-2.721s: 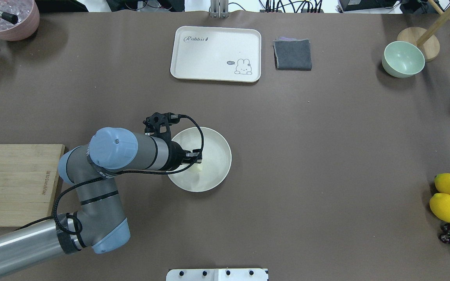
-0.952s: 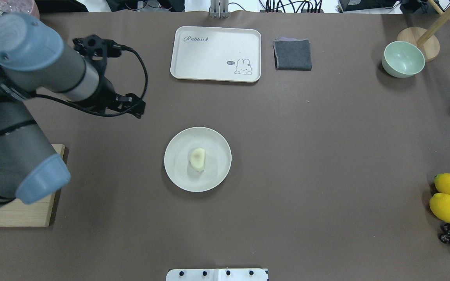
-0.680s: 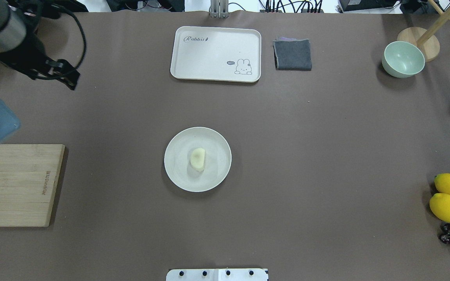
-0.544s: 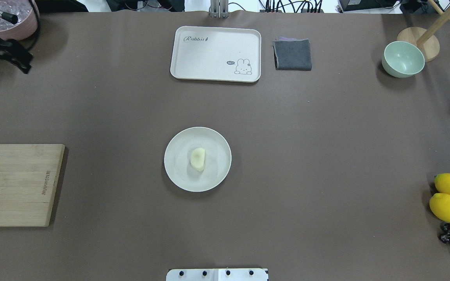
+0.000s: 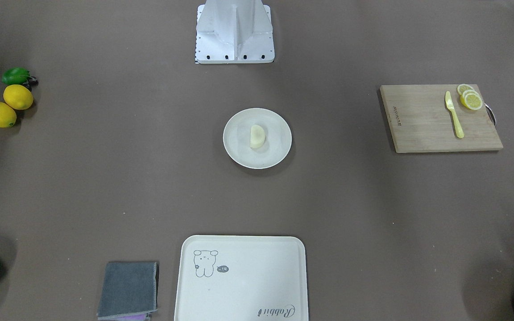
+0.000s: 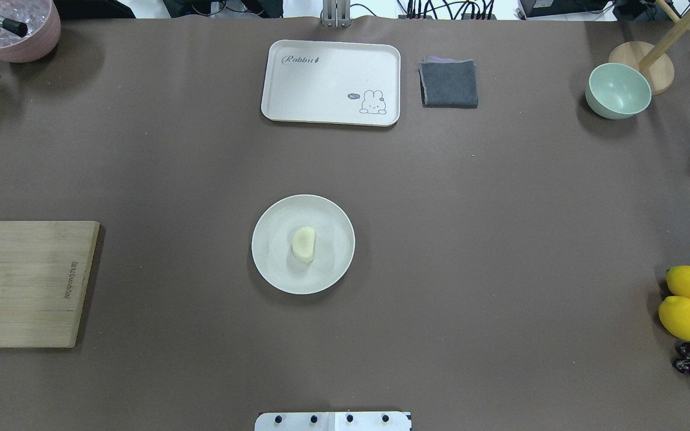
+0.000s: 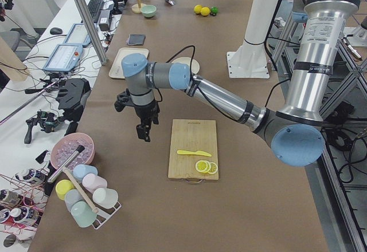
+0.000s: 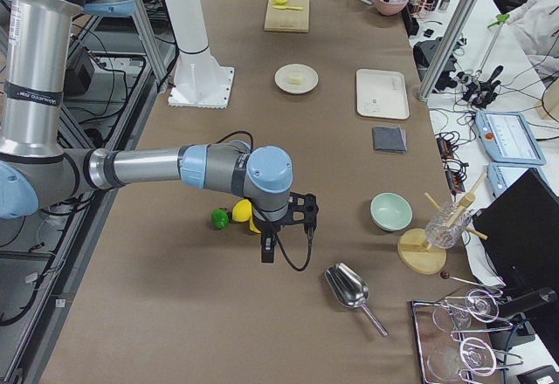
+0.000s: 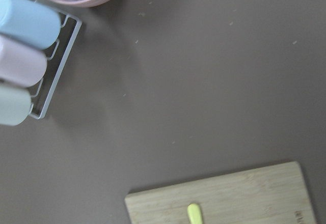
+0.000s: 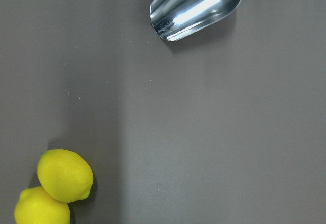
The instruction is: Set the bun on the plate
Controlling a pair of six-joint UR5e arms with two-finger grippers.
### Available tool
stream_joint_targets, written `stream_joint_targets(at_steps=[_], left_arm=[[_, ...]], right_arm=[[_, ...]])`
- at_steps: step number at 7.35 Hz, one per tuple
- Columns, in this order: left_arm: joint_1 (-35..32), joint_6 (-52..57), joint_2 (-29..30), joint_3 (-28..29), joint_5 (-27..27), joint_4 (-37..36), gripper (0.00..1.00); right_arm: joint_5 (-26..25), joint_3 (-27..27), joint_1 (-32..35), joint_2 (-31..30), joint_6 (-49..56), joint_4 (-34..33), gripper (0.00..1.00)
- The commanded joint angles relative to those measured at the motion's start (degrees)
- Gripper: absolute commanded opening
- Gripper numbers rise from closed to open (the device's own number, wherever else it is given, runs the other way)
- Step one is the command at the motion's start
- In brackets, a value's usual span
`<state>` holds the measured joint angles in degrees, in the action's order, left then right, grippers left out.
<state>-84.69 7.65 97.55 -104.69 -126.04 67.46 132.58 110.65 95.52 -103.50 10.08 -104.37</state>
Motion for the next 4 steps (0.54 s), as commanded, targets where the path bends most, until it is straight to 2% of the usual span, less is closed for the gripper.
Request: stream_joint_targets(at_steps=[1, 2, 3, 4], left_arm=[[-2.67, 0.96, -7.69, 4.65, -0.44, 12.36, 0.97], [-3.2, 0.96, -10.68, 5.97, -0.53, 18.17, 0.97], [-4.51, 0.96, -13.24, 6.42, -3.48, 20.67, 0.97], [-5.39, 0.79, -14.66, 6.16, -9.0, 20.69, 0.97]], right_arm=[[-0.92, -2.61, 0.37, -1.35, 0.65, -0.05, 1.0], [-1.0, -3.5, 0.37, -1.36, 0.65, 1.26, 1.0], [-1.0, -3.6, 0.37, -1.62, 0.73, 3.27, 1.0], [-1.0, -3.95, 0.37, -1.71, 0.65, 3.64, 1.0]])
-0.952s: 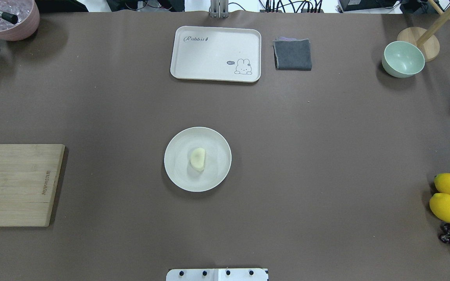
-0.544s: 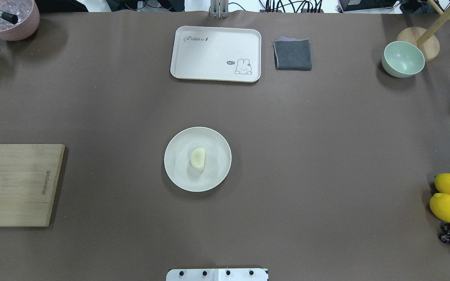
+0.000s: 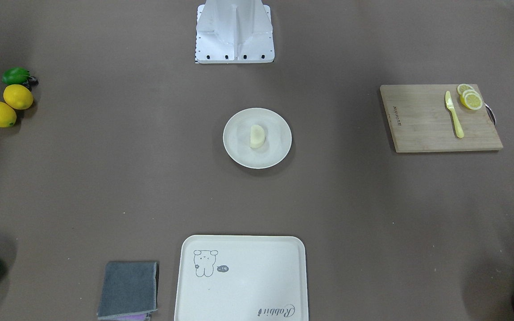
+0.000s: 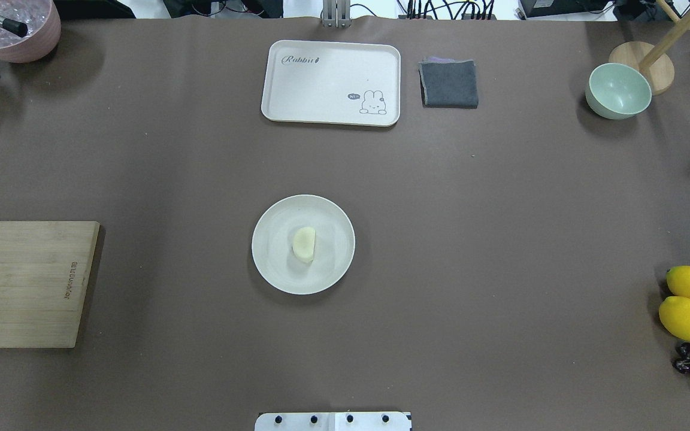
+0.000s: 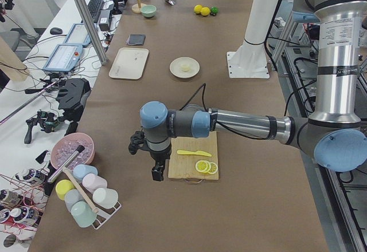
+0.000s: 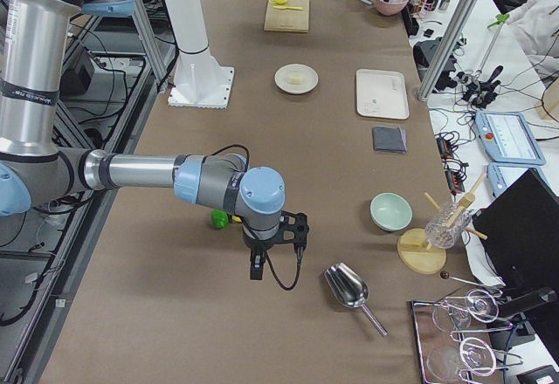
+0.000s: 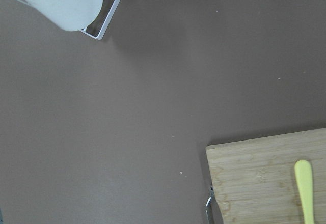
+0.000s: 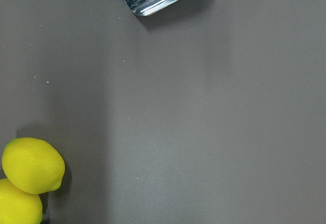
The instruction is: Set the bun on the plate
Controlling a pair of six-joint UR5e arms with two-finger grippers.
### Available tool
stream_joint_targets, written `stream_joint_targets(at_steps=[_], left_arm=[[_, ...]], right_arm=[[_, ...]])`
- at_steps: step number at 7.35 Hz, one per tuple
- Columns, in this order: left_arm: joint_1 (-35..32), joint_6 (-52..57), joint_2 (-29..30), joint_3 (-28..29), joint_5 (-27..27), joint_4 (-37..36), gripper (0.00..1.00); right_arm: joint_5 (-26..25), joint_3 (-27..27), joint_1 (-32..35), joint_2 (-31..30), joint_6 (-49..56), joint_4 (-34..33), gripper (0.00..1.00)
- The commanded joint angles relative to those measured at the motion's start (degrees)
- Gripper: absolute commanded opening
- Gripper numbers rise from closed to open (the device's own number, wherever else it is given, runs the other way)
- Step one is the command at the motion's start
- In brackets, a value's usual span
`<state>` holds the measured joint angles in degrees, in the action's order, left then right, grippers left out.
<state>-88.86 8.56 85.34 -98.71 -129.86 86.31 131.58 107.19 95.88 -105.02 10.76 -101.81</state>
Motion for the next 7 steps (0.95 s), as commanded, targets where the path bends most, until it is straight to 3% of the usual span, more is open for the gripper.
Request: stream_joint_targets(at_steps=[1, 7], left_arm=[[-1.4, -0.56, -2.54, 0.19, -8.79, 1.58, 0.97], [-2.45, -0.38, -3.24, -1.64, -4.52, 1.67, 0.97]], right_arm=[[0.07, -0.4, 0.0, -0.1, -0.04, 1.27, 1.0], [1.04, -0.93, 0.09, -1.33, -0.04, 3.46, 1.0]])
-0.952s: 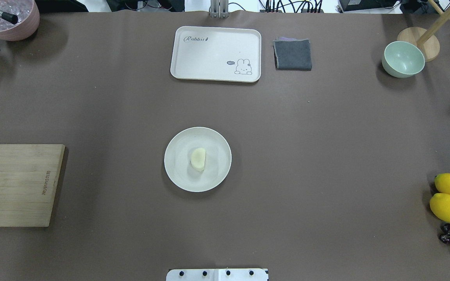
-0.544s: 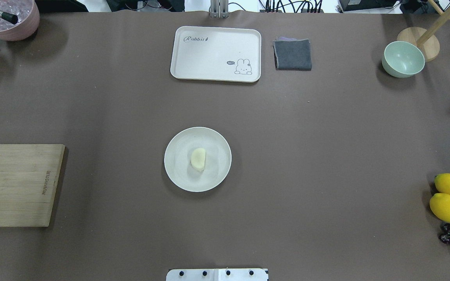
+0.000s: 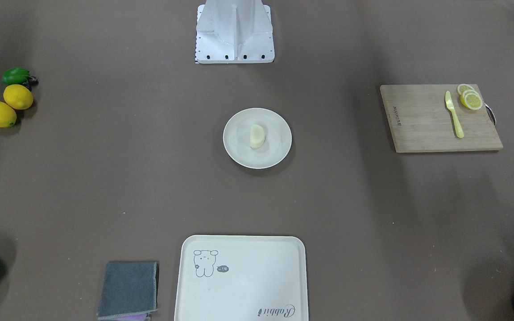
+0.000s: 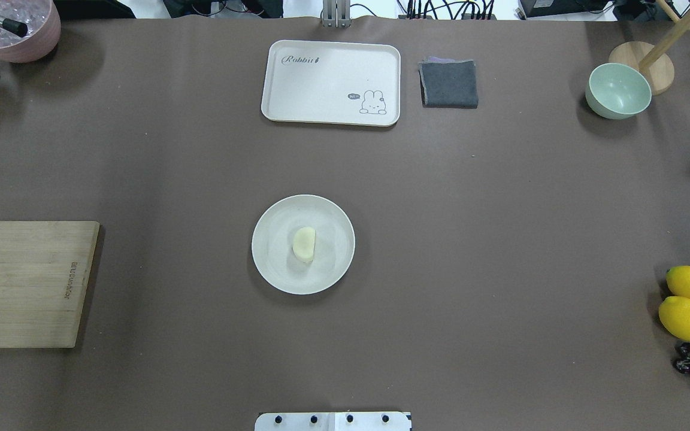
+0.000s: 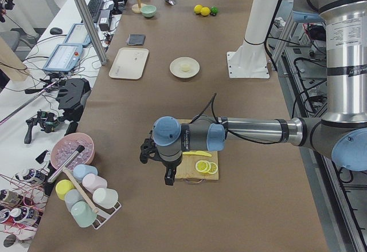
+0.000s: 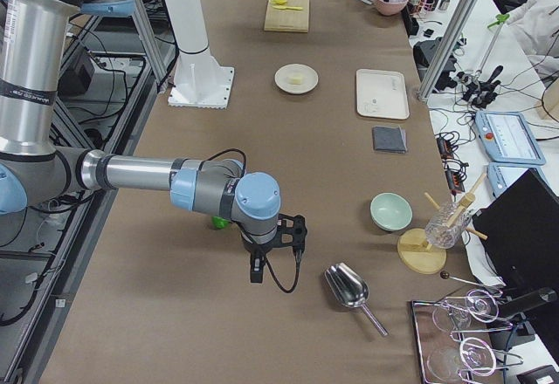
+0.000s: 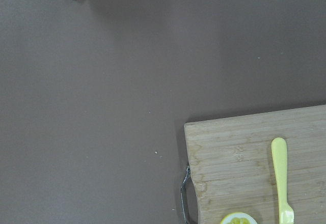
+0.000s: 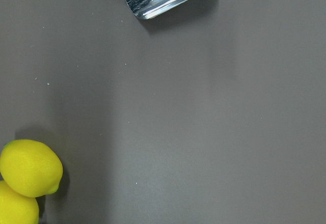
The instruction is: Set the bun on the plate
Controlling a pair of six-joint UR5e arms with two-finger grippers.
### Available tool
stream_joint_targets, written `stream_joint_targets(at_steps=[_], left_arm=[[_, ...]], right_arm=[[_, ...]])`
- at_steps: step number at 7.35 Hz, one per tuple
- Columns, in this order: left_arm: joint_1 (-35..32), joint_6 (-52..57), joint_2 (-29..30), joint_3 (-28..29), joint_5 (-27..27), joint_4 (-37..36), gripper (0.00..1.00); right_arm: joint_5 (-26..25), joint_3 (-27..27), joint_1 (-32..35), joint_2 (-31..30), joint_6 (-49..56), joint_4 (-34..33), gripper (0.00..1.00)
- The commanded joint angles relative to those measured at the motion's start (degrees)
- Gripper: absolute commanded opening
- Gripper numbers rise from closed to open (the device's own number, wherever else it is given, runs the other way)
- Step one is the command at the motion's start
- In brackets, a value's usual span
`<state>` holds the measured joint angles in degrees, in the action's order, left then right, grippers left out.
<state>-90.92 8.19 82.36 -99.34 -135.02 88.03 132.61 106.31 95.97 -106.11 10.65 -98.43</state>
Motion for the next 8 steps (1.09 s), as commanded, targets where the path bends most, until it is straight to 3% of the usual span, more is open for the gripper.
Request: stream_joint_targets(at_steps=[1, 8], left_arm=[[-0.48, -0.01, -0.27, -1.03, 0.63, -0.06, 0.97], [-0.4, -0.01, -0.1, -0.76, 2.21, 0.03, 0.97]], right_arm=[[0.02, -0.05, 0.0, -0.24, 0.07, 0.08, 1.0], [0.1, -1.8, 0.0, -1.47, -0.28, 0.08, 1.0]])
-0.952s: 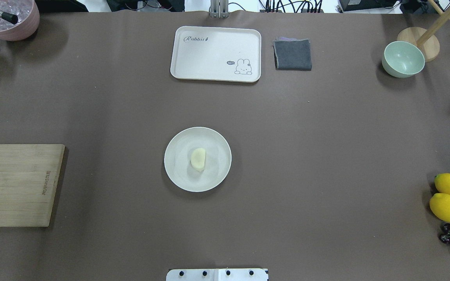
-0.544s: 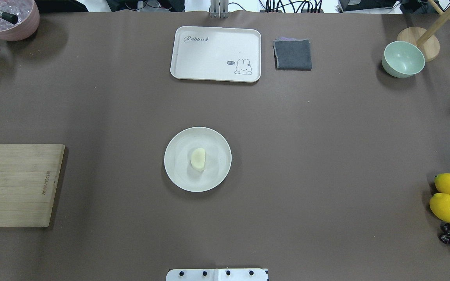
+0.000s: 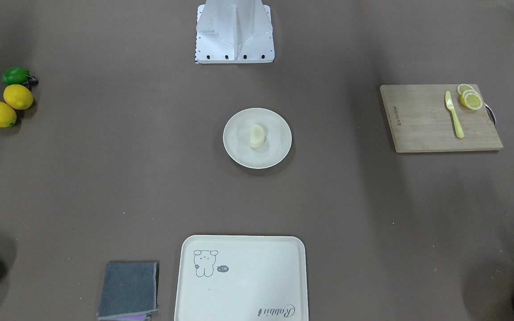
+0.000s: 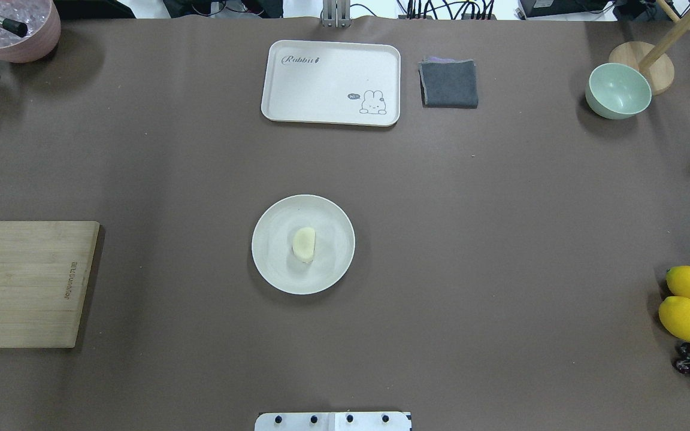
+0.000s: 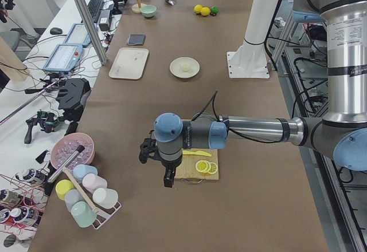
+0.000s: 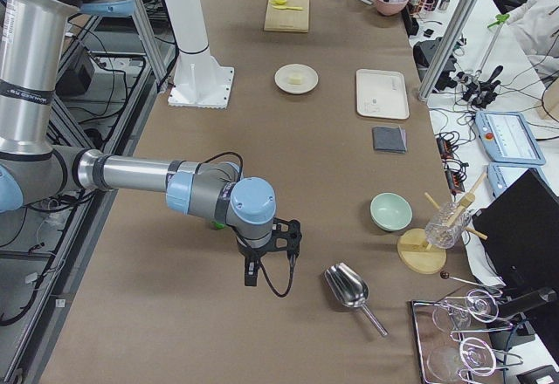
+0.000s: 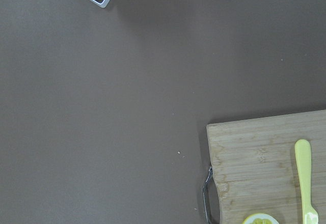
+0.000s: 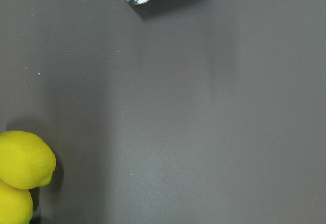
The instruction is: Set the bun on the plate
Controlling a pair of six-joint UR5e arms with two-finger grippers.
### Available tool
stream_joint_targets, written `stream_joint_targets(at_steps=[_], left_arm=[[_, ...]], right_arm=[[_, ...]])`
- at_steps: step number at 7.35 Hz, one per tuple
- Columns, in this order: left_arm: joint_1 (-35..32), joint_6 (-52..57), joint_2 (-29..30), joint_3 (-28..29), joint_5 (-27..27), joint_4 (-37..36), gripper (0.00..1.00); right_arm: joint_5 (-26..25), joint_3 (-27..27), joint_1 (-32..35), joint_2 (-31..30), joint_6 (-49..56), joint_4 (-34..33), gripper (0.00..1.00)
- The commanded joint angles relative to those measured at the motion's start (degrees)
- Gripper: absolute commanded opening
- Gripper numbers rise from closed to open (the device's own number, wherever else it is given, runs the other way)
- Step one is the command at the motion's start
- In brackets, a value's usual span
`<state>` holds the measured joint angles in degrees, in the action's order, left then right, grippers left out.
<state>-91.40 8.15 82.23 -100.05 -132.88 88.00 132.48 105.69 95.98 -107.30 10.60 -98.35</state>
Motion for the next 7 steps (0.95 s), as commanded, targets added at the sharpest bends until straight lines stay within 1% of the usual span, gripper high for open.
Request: stream_joint_targets(at_steps=[1, 2, 7], left_arm=[[0.17, 0.02, 0.04, 0.03, 0.08, 0.07, 0.97], [0.08, 0.02, 0.13, -0.06, 0.08, 0.07, 0.97], [0.17, 0.02, 0.21, -0.06, 0.08, 0.07, 0.97]], right_arm=[[1.97, -1.89, 0.0, -0.28, -0.23, 0.0, 1.0], [2.77, -1.89, 0.0, -0.36, 0.04, 0.09, 1.0], [2.78, -1.63, 0.0, 0.16, 0.13, 0.18, 1.0]])
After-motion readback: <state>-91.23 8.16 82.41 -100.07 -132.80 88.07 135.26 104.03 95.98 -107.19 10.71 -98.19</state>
